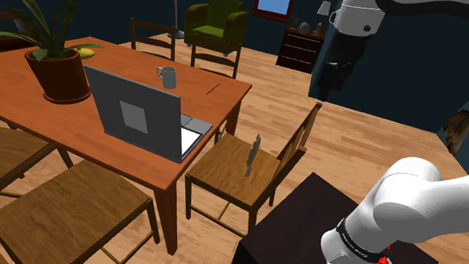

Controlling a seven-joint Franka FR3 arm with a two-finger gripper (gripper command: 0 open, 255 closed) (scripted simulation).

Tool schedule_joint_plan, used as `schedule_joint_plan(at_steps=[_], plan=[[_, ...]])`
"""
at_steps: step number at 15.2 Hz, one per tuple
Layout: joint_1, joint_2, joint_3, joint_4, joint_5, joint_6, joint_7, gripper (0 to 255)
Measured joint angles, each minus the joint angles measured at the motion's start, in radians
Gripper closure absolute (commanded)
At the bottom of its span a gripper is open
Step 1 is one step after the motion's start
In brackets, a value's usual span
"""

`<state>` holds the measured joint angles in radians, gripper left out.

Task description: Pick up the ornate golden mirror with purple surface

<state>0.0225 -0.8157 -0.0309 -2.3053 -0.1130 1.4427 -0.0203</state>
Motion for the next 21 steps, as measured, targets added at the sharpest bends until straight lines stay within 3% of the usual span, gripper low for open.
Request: schedule_joint_plan(at_steps=[4, 12, 21], plan=[[-0.013, -0.022, 0.024, -0.086, 0.009, 0.079, 0.066, 0], [-0.058, 0.022, 0.135, -0.319, 0.043, 0.407, 0.335, 0], [-0.151, 0.246, 0.285, -0.457, 0.018, 0.818, 0.675, 0]])
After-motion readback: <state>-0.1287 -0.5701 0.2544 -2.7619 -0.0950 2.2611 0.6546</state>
